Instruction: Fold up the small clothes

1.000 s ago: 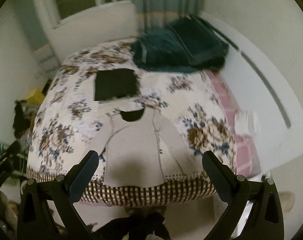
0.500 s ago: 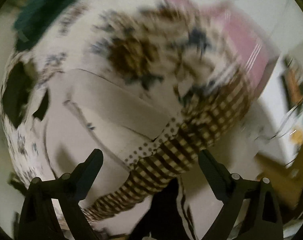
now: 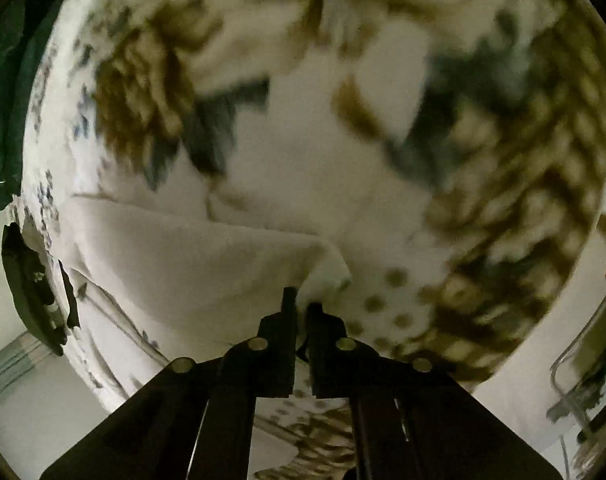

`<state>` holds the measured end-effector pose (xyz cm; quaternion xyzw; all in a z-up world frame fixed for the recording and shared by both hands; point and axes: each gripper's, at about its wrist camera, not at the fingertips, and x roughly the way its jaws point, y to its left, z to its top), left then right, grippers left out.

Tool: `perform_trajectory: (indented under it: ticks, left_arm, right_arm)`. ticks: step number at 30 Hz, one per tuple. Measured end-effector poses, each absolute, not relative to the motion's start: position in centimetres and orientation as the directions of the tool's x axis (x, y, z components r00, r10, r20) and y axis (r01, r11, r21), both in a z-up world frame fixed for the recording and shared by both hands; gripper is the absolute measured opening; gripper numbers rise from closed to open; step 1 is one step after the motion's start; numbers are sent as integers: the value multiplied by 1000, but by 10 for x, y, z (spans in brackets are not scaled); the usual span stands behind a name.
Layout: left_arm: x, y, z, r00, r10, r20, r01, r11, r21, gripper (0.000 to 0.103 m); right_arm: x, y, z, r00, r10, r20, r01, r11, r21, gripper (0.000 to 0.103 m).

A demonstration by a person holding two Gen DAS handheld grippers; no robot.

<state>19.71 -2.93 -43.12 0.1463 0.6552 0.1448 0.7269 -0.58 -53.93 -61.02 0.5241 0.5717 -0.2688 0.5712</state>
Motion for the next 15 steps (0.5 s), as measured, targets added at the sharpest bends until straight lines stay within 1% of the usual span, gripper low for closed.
perform_trajectory:
  ticks: [6, 9, 11, 12, 13, 14, 15]
  left_arm:
    - [208, -48, -448, 101, 332, -938, 46, 940, 338, 103]
    - [212, -52, -461, 90, 310, -946, 55, 947, 316, 103]
    - [213, -53, -470, 91, 289, -953, 50, 954, 295, 103]
    - [213, -52, -474, 92, 279, -956, 48, 957, 284, 103]
    - [212, -52, -479, 91, 271, -958, 47, 960, 276, 103]
    - [210, -50, -486, 88, 263, -961, 45, 962, 268, 103]
    - [209, -48, -493, 83, 258, -963, 42, 964, 262, 103]
  right_arm:
    - [-36, -576, -591, 176, 186, -967, 918, 323, 229, 4]
    - [-32, -579, -594, 181, 228, -957, 900, 353, 255, 6]
    - [-30, -578, -597, 184, 241, -953, 892, 366, 265, 26]
    - [-27, -582, -598, 199, 242, -950, 892, 357, 278, 50]
    - [-27, -586, -597, 222, 235, -946, 895, 335, 294, 67]
    - [-27, -591, -600, 240, 225, -944, 902, 306, 303, 71]
    - [-32, -596, -606, 243, 240, -940, 909, 281, 307, 72]
